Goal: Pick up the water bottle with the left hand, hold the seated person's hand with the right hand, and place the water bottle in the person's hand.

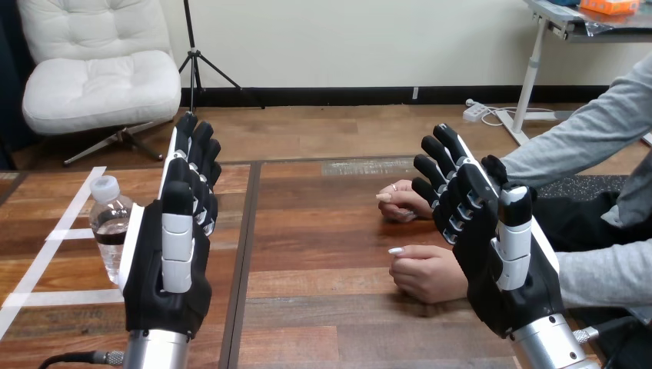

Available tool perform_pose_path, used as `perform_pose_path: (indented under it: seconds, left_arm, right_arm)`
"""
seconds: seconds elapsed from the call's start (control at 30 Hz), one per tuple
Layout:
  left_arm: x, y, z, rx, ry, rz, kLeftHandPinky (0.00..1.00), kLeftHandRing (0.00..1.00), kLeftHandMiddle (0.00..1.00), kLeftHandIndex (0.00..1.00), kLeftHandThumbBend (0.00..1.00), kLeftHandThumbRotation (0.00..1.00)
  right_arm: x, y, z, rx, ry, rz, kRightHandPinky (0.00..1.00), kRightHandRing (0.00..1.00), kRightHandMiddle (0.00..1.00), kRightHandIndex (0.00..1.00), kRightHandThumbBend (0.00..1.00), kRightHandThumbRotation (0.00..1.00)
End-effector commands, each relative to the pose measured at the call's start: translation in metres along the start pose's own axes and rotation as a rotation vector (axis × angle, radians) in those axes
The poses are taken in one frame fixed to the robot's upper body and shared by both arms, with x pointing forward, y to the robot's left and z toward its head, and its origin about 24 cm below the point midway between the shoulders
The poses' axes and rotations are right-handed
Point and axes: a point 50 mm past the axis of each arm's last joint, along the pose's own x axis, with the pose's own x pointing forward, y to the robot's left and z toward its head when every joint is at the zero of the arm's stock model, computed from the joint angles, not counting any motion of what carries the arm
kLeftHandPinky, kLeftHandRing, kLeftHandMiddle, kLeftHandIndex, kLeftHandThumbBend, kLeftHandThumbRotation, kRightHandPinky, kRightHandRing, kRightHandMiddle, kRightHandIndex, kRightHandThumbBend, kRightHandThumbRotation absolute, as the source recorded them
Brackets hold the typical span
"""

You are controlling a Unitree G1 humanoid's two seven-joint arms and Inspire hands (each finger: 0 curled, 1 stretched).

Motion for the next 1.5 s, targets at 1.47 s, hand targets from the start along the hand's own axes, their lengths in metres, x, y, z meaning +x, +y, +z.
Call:
perform_pose_path:
  seconds: [1.47]
  left_arm:
    - [0.049,0.076,0.08,0.306,-0.4,0.232,0.76,0.9,0.91,0.89,0.92,0.86]
  right_arm:
    - [0.013,0.005,0.016,-0.014,-0.075,0.043,1.0,1.0,0.99,0.99,1.0,1.0]
